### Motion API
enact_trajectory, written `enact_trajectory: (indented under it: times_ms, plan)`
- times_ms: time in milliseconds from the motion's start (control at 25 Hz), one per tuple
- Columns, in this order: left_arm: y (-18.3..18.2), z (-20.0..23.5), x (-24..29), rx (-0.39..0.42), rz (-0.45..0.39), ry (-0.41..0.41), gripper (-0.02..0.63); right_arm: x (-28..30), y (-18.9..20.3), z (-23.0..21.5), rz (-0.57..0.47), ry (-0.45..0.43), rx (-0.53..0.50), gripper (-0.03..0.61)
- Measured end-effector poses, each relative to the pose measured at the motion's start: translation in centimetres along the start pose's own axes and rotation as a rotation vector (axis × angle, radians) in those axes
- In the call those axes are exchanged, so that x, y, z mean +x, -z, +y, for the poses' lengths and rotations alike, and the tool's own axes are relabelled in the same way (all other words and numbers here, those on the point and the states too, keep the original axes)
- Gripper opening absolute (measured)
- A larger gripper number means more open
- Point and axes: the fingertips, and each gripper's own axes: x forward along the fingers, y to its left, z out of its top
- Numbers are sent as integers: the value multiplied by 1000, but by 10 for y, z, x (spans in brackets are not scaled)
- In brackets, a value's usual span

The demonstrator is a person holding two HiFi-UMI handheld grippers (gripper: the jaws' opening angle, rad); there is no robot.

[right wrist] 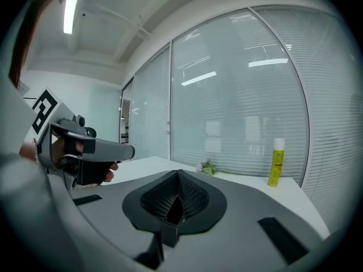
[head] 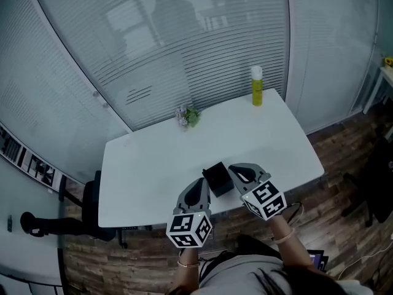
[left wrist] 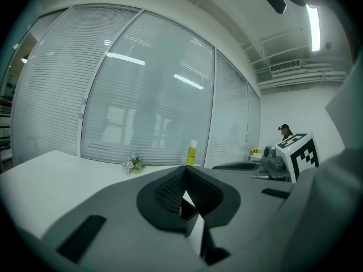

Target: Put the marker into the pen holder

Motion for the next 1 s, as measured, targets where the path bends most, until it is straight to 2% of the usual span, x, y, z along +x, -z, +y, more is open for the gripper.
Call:
enact_trajectory:
  times_ms: [240, 600, 1000]
  plan:
    - [1, -12, -19, 34, 2, 10, 18, -24, -23, 12, -98, 49, 35, 26]
    - [-16, -16, -56, 129, -25, 10, 18, -59, -39, 35, -132, 124, 0, 26]
    - [-20, -27, -92, 162, -65, 20, 18, -82, -48, 67, -136, 135, -51, 26]
